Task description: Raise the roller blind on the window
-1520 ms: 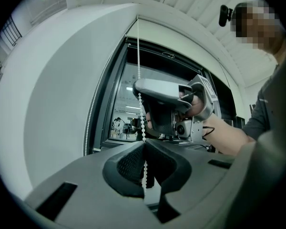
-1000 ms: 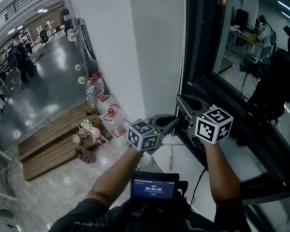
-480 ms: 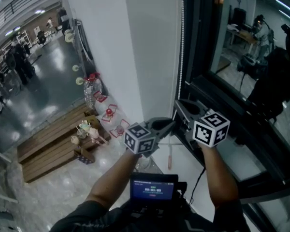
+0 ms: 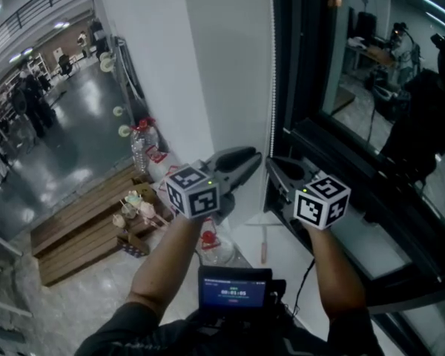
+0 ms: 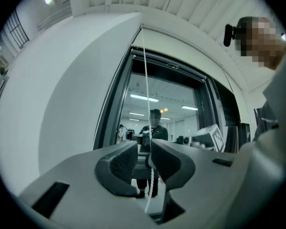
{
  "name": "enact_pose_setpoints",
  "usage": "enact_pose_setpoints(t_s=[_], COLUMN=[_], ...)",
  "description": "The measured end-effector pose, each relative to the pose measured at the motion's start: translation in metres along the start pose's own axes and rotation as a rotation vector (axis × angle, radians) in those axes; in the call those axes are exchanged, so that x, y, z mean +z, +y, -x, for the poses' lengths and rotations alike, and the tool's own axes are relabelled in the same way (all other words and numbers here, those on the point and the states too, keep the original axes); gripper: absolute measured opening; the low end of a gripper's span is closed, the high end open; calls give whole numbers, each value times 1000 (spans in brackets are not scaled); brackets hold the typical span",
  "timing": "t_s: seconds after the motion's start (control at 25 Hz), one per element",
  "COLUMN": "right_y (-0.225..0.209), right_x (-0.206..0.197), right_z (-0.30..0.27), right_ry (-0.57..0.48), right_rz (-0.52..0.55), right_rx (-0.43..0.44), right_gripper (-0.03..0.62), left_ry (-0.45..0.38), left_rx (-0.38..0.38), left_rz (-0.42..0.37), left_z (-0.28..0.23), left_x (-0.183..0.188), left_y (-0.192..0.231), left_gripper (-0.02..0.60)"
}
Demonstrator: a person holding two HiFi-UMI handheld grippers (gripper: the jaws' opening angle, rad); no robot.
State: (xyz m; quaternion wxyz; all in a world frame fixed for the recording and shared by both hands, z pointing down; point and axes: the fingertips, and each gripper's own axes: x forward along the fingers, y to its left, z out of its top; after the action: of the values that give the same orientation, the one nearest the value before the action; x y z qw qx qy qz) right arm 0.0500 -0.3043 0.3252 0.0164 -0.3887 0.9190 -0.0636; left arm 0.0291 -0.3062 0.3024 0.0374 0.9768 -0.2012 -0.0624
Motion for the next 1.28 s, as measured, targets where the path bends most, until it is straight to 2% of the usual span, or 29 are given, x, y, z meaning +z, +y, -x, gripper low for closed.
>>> enact_pose_setpoints(t_s=[0.12,0.2,0.24,0.28,0.32,0.56,0.76,1.28], right_y=[3,2,2,2,2,0,0,-2], right_x=[0,0,0,0,1,1,-9,-59], right_z=[0,0,0,0,0,4,3,2], right_ry=[-2,-2,-3,-3,-4,-8,8,80], right_rz=[4,3,3,2,1,-5,-16,-72], right_rx=[8,9,8,7,5,0,1,-9], right_gripper=[0,0,0,0,0,0,0,0], left_ry=[-21,-9,4,16,22,-17,-17,10], left_rx=[-30,-54,-61,-68,-75,-90,-76,-49], left_rz=[-33,-52,-63,-71,-73,-54,-60,-10], left_z=[-19,-32,-37,-40,-42,-42,-41,-29], left_x=[32,41,41,41,40,39,29,-20], left_y=[-5,-9,-10,-12,-13,-15,-14,-11], left_gripper=[81,80,79,25,17,11,11,11])
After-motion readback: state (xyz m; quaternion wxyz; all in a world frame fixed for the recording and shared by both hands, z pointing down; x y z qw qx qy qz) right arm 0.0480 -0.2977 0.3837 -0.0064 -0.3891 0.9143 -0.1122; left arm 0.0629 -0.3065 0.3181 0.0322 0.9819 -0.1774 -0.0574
